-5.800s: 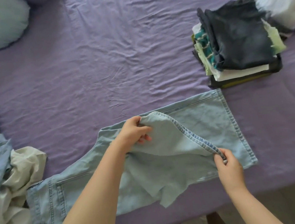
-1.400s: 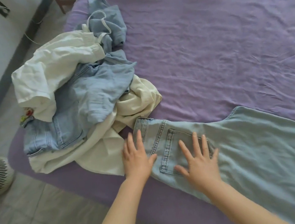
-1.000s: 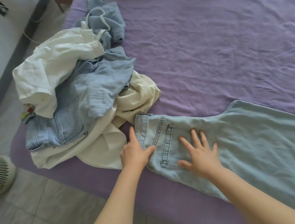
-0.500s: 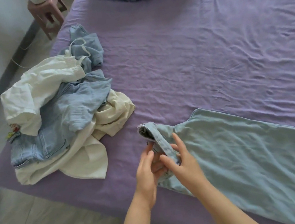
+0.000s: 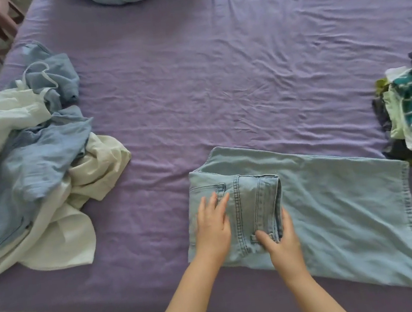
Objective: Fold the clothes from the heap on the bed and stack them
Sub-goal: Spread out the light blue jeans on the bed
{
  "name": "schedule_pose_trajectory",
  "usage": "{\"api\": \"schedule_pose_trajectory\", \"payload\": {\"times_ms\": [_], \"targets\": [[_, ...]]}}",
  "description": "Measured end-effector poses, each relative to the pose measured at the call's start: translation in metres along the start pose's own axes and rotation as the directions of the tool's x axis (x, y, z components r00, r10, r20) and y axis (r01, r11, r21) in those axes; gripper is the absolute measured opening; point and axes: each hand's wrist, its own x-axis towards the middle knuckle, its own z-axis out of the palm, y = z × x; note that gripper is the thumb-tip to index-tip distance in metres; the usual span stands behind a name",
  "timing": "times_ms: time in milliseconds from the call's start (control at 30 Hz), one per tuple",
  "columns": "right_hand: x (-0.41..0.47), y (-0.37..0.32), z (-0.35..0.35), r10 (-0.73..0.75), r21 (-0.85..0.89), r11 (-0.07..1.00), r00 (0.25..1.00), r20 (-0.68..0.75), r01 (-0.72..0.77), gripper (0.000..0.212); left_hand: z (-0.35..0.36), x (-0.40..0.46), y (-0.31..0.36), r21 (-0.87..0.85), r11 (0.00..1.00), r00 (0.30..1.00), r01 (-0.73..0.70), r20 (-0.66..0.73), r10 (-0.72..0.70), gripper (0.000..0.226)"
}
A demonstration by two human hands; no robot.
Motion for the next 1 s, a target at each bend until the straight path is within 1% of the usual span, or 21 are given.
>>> {"api": "schedule_pose_trajectory", "payload": {"times_ms": [100, 200, 267, 333, 367, 433, 500, 533, 600, 633, 667, 700, 733, 800, 833, 867, 933, 1000], "targets": [[0.008, 0.016, -0.009, 0.051, -0.051, 0.997, 0.998, -0.021, -0.052, 0.075, 0.023, 0.011, -0.001, 0.272, 0.962, 0.991, -0.010, 0.128, -0.025, 0.054], [0.012, 0.031, -0.019, 0.074, -0.140, 0.987, 0.997, -0.026, -0.077, 0.080, 0.041, 0.021, 0.000, 0.445, 0.893, 0.982, -0.070, 0.190, -0.017, 0.053], [0.012, 0.040, -0.024, 0.041, -0.256, 0.966, 0.998, -0.038, -0.049, 0.077, 0.052, 0.026, -0.003, 0.520, 0.849, 0.977, -0.096, 0.214, -0.020, 0.055], [0.013, 0.047, -0.027, -0.066, -0.398, 0.916, 0.996, -0.055, 0.039, 0.072, 0.062, 0.030, -0.007, 0.571, 0.813, 0.975, -0.109, 0.220, -0.024, 0.058], [0.015, 0.049, -0.027, -0.132, -0.467, 0.879, 0.991, -0.038, 0.099, 0.070, 0.066, 0.031, -0.010, 0.588, 0.801, 0.976, -0.111, 0.217, -0.024, 0.059], [0.020, 0.052, -0.024, -0.245, -0.591, 0.776, 0.969, 0.040, 0.221, 0.069, 0.072, 0.033, -0.016, 0.616, 0.781, 0.978, -0.107, 0.208, -0.030, 0.063], [0.030, 0.053, -0.018, -0.295, -0.693, 0.654, 0.945, 0.138, 0.305, 0.068, 0.076, 0.035, -0.020, 0.644, 0.758, 0.976, -0.104, 0.211, -0.045, 0.069], [0.037, 0.053, -0.015, -0.268, -0.742, 0.591, 0.945, 0.189, 0.316, 0.067, 0.078, 0.038, -0.022, 0.654, 0.749, 0.975, -0.104, 0.216, -0.053, 0.072], [0.055, 0.057, -0.014, -0.134, -0.836, 0.465, 0.957, 0.258, 0.291, 0.064, 0.080, 0.042, -0.024, 0.656, 0.746, 0.971, -0.113, 0.232, -0.057, 0.074], [0.062, 0.059, -0.016, -0.082, -0.866, 0.415, 0.959, 0.270, 0.279, 0.063, 0.079, 0.044, -0.024, 0.642, 0.756, 0.969, -0.125, 0.244, -0.048, 0.074], [0.067, 0.061, -0.017, -0.056, -0.877, 0.393, 0.959, 0.277, 0.276, 0.063, 0.076, 0.044, -0.026, 0.615, 0.776, 0.968, -0.139, 0.251, -0.026, 0.072], [0.069, 0.062, -0.019, -0.068, -0.870, 0.406, 0.958, 0.278, 0.281, 0.062, 0.072, 0.044, -0.028, 0.578, 0.802, 0.970, -0.148, 0.242, 0.004, 0.069], [0.067, 0.059, -0.019, -0.115, -0.839, 0.461, 0.957, 0.266, 0.288, 0.060, 0.067, 0.043, -0.031, 0.536, 0.831, 0.978, -0.145, 0.208, 0.036, 0.064], [0.059, 0.052, -0.018, -0.205, -0.740, 0.617, 0.962, 0.180, 0.270, 0.060, 0.059, 0.039, -0.038, 0.499, 0.861, 0.992, -0.099, 0.112, 0.050, 0.059], [0.058, 0.050, -0.016, -0.212, -0.692, 0.677, 0.967, 0.139, 0.248, 0.061, 0.056, 0.036, -0.041, 0.522, 0.850, 0.996, -0.073, 0.089, 0.030, 0.059], [0.057, 0.047, -0.014, -0.189, -0.646, 0.730, 0.975, 0.120, 0.221, 0.064, 0.054, 0.034, -0.042, 0.558, 0.828, 0.996, -0.055, 0.089, 0.006, 0.060], [0.056, 0.039, -0.010, -0.119, -0.537, 0.826, 0.984, 0.135, 0.173, 0.069, 0.053, 0.031, -0.039, 0.604, 0.796, 0.994, -0.041, 0.109, -0.032, 0.061], [0.055, 0.033, -0.011, -0.119, -0.472, 0.865, 0.984, 0.132, 0.168, 0.068, 0.053, 0.030, -0.032, 0.593, 0.805, 0.992, -0.030, 0.114, -0.047, 0.061]]}}
